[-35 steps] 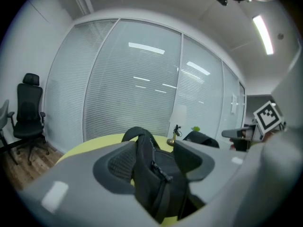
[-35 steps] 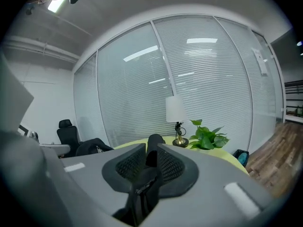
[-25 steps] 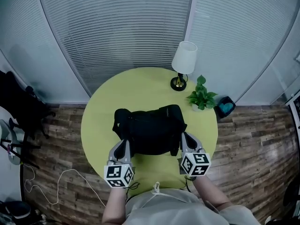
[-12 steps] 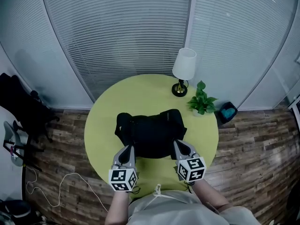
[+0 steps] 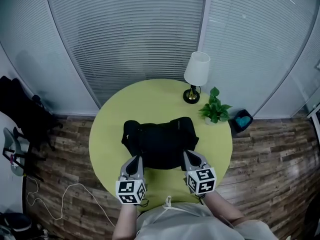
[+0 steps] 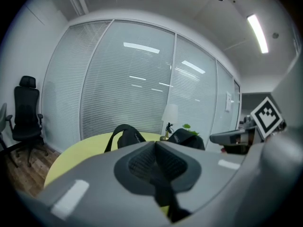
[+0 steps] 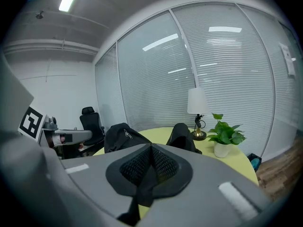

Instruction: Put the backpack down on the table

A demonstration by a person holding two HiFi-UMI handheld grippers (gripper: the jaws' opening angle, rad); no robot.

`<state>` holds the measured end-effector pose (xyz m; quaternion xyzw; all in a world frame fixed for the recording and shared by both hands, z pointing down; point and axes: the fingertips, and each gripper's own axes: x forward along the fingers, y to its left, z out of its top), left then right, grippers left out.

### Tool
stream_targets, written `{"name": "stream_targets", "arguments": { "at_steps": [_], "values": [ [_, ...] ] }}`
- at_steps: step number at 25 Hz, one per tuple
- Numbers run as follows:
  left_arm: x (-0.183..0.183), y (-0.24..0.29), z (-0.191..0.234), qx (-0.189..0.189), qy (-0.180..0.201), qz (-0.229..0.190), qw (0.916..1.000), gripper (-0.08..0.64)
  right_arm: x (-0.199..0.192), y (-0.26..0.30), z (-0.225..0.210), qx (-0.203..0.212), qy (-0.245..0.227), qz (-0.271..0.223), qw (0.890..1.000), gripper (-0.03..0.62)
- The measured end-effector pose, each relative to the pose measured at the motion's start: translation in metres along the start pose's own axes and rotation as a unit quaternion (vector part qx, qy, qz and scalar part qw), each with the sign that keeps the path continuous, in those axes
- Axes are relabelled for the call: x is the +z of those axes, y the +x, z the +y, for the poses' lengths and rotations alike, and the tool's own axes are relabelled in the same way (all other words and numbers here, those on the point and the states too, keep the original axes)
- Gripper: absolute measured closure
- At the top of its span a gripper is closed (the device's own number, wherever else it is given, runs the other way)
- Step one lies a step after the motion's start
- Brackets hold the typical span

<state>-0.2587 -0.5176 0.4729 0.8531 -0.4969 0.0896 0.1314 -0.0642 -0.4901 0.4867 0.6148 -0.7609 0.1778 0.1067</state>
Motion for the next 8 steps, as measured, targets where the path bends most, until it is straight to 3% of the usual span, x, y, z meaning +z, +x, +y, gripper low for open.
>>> {"name": "stream_targets", "arguments": {
  "at_steps": [8],
  "values": [
    [-0.0033, 0.0045, -0.0033, -0.006, 0.013, 0.011, 0.9998, 0.552, -0.0064, -0.0017, -0.0065, -0.01, -0.008, 0.012, 1.0, 0.592]
  ]
}}
